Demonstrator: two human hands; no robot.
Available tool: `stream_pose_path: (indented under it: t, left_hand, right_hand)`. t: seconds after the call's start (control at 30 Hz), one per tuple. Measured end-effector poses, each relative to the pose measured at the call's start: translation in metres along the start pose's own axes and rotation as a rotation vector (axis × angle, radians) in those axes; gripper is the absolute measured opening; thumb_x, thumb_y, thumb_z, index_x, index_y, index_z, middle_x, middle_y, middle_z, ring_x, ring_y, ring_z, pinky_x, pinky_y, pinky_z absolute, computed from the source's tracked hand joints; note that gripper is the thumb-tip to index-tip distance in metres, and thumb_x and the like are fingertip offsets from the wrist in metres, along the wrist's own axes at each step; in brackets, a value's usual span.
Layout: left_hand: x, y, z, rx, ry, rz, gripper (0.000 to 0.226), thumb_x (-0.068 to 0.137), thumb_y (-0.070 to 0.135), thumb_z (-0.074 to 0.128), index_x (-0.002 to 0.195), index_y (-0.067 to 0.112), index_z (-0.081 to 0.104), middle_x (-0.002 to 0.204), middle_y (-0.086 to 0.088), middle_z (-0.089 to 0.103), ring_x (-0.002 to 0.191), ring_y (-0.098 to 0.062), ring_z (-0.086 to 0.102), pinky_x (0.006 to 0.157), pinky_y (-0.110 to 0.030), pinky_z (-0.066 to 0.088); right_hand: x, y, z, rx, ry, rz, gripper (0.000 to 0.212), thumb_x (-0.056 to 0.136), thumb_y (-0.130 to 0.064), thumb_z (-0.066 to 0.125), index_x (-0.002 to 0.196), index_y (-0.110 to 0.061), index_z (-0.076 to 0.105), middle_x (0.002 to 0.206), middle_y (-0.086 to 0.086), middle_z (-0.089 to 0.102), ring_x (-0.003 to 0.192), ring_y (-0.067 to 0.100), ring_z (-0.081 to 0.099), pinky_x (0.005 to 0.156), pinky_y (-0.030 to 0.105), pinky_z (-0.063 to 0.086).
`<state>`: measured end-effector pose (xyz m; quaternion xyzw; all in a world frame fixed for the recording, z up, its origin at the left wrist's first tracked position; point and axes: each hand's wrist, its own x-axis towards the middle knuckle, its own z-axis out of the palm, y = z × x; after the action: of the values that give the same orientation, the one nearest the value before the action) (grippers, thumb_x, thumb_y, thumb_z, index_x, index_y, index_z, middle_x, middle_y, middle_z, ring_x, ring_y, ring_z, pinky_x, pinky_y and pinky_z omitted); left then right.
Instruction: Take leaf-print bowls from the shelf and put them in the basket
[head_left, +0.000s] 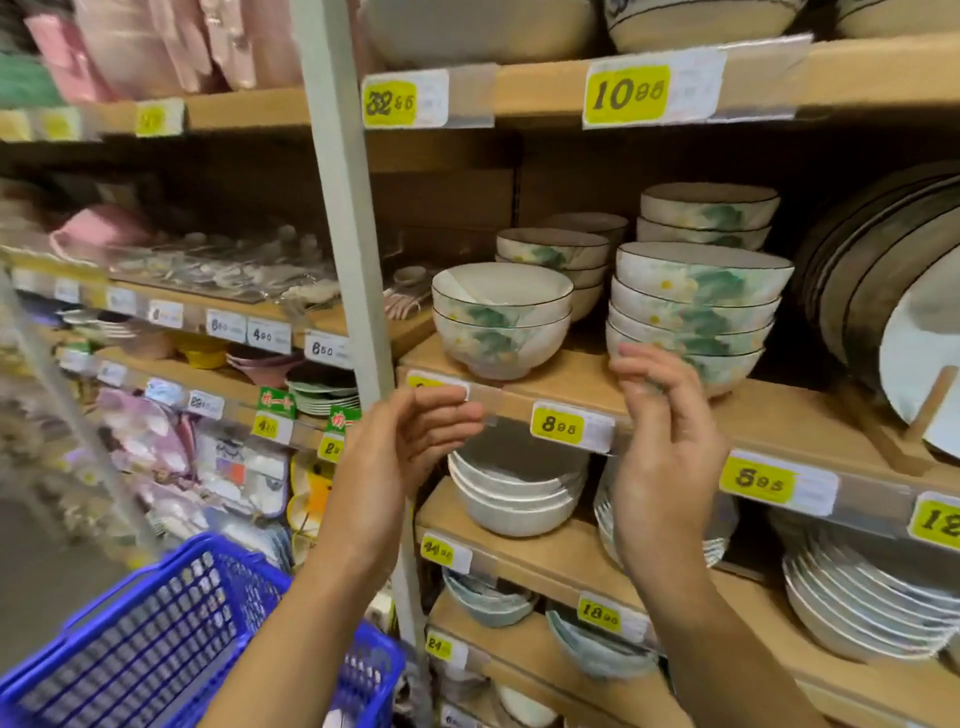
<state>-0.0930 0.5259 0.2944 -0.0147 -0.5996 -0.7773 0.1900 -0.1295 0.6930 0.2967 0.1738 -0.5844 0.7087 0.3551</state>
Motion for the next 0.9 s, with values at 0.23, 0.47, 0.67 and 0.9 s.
stream_pose_path:
  t: [0.23, 0.47, 0.67, 0.9]
  left_hand:
    - [-0.037, -0.030, -0.140, 0.058, 0.323, -0.236, 0.035, 0.099, 0.015, 0.035, 0.091, 0.006, 0.067, 0.082, -0.009, 0.077, 0.075, -0.019, 0.073, 0.068, -0.022, 0.056]
    - [-0.089, -0.072, -0.285, 0.162, 0.534, -0.510, 0.031, 0.099, 0.012, 0.035, 0.084, 0.007, 0.062, 0.078, -0.010, 0.069, 0.061, -0.017, 0.061, 0.055, -0.024, 0.042]
    - [-0.120, -0.123, -0.354, 0.200, 0.654, -0.685, 0.027, 0.097, 0.014, 0.037, 0.077, 0.014, 0.055, 0.069, -0.004, 0.062, 0.058, -0.015, 0.051, 0.056, -0.025, 0.035]
    - [-0.122, -0.179, -0.365, 0.130, 0.785, -0.908, 0.021, 0.096, 0.017, 0.039, 0.076, 0.015, 0.045, 0.074, -0.006, 0.046, 0.062, -0.019, 0.037, 0.058, -0.030, 0.026]
  right_hand:
    - [-0.119, 0.050, 0.076, -0.010, -0.359, 0.481, 0.037, 0.090, 0.005, 0.049, 0.074, -0.021, 0.070, 0.078, -0.010, 0.071, 0.075, 0.004, 0.063, 0.073, 0.019, 0.050]
    - [-0.241, 0.128, 0.150, -0.203, -0.733, 0.828, 0.035, 0.092, 0.005, 0.049, 0.069, -0.016, 0.066, 0.066, -0.005, 0.067, 0.053, 0.001, 0.060, 0.052, 0.013, 0.046]
    - [-0.302, 0.191, 0.180, -0.613, -1.184, 0.899, 0.028, 0.091, -0.010, 0.052, 0.064, -0.016, 0.052, 0.067, 0.011, 0.048, 0.067, 0.018, 0.045, 0.066, 0.033, 0.035]
    - [-0.323, 0.258, 0.197, -0.850, -1.391, 0.993, 0.034, 0.095, -0.012, 0.045, 0.063, -0.020, 0.040, 0.086, 0.011, 0.048, 0.086, 0.019, 0.042, 0.071, 0.027, 0.032]
